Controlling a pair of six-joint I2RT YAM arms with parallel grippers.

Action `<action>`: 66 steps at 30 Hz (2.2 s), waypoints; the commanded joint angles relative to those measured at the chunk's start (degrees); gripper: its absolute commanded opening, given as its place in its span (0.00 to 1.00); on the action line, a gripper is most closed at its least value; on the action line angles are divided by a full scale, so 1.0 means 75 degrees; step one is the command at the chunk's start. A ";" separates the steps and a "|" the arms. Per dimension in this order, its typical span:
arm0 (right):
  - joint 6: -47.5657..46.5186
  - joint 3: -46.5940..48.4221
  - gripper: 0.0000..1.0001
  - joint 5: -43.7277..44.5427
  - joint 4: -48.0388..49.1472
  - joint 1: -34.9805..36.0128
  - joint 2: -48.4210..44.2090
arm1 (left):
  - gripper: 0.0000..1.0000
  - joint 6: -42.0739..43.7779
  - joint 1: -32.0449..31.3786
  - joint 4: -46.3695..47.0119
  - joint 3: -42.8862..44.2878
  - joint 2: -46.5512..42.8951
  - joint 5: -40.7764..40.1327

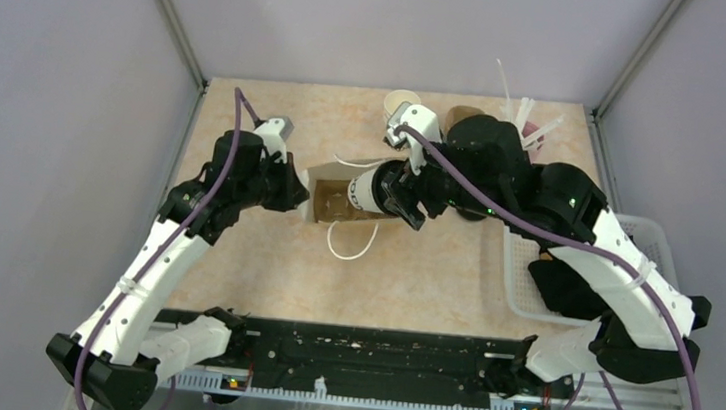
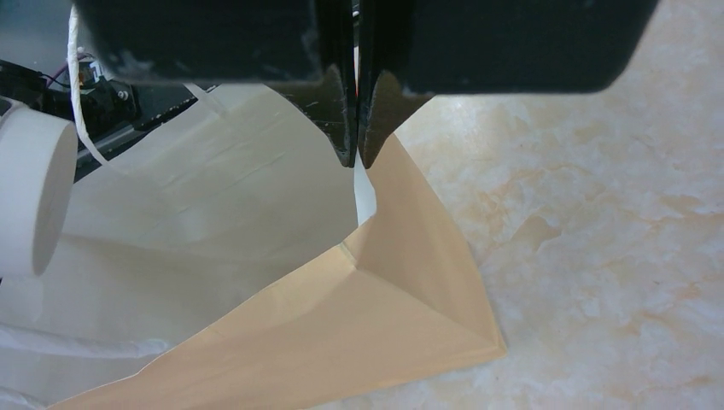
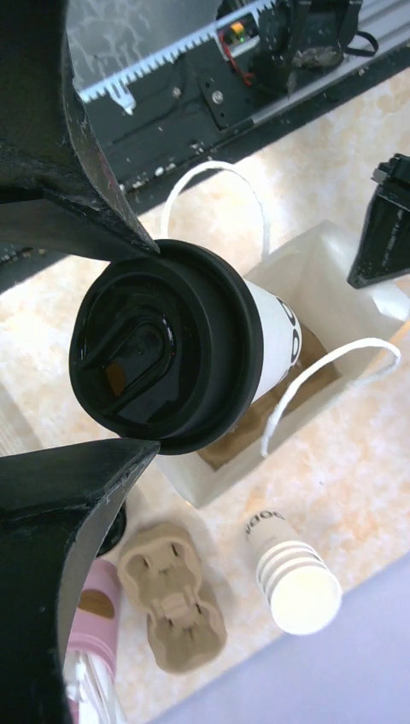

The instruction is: Pack the takeout coffee

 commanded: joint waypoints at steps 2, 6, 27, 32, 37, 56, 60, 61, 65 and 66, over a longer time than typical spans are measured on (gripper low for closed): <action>-0.1304 -0.0691 0.18 0.0130 0.1266 0.0104 -0.0702 | 0.00 0.0525 -0.0014 0.0686 0.0011 -0.0070 0.0099; -0.2322 -0.2303 0.17 -0.0327 0.2574 0.0101 -0.1305 | 0.00 0.0643 -0.0015 0.0767 -0.0005 -0.0066 0.0146; -0.4028 -0.3431 0.19 0.2192 0.3200 0.1003 -0.0016 | 0.00 0.0739 -0.0009 0.1501 -0.0685 -0.0458 0.0153; -0.3736 -0.3833 0.20 0.2326 0.3172 0.1156 0.0185 | 0.00 0.0352 -0.0014 0.1910 -0.1443 -0.1123 -0.0348; -0.3788 -0.4097 0.17 0.2526 0.3374 0.1549 0.0624 | 0.00 0.0467 -0.0011 0.1738 -0.1486 -0.1211 -0.0142; -0.3920 -0.4489 0.17 0.2767 0.4096 0.1049 0.1408 | 0.00 -0.0567 -0.0018 0.1679 -0.2352 -0.1918 0.0440; -0.4323 -0.4863 0.16 0.2322 0.4173 0.0673 0.1174 | 0.00 -0.0808 -0.0018 0.1692 -0.2641 -0.2031 0.0451; -0.4387 -0.4914 0.16 0.2262 0.4181 0.0604 0.1129 | 0.00 -0.0836 -0.0017 0.1721 -0.2721 -0.2064 0.0457; -0.4588 -0.5021 0.16 0.2202 0.4135 0.0405 0.1023 | 0.00 -0.0835 -0.0009 0.1772 -0.2853 -0.2141 0.0482; -0.4599 -0.5023 0.16 0.2236 0.4129 0.0361 0.1018 | 0.00 -0.0828 -0.0010 0.1769 -0.2830 -0.2131 0.0535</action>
